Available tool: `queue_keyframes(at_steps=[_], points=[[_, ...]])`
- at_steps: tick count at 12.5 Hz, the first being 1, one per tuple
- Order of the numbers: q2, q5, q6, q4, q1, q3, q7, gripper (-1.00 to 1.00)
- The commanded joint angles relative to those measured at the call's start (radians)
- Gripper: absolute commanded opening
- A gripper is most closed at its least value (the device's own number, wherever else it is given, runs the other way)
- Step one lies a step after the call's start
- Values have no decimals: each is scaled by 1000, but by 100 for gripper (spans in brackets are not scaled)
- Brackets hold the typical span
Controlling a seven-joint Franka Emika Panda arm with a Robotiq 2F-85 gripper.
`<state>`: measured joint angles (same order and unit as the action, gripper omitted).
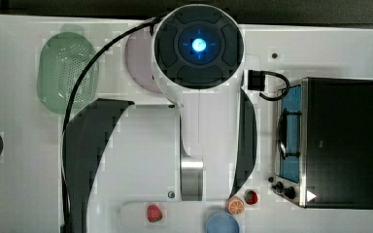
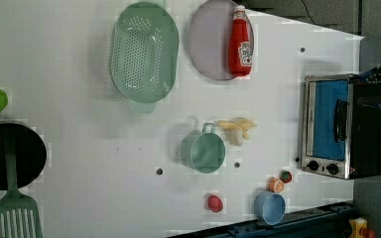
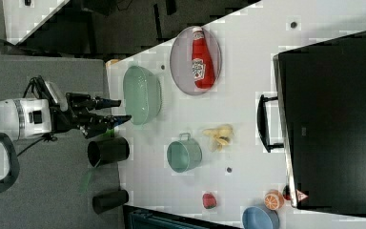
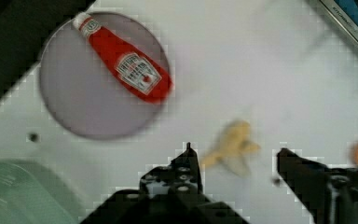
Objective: Pick banana from table and place on oven.
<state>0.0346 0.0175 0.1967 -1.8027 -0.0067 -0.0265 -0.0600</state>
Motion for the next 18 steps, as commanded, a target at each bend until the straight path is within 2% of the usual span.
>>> queue_keyframes(at_steps=[1, 3, 7, 9, 18], points=[[426, -33, -147, -286, -100, -42, 74, 59], [425, -32, -147, -287, -99, -43, 74, 99], [385, -32, -112, -311, -98, -46, 74, 100], [327, -32, -33, -342, -97, -48, 74, 100], [-42, -32, 597, -579, -95, -60, 74, 100]])
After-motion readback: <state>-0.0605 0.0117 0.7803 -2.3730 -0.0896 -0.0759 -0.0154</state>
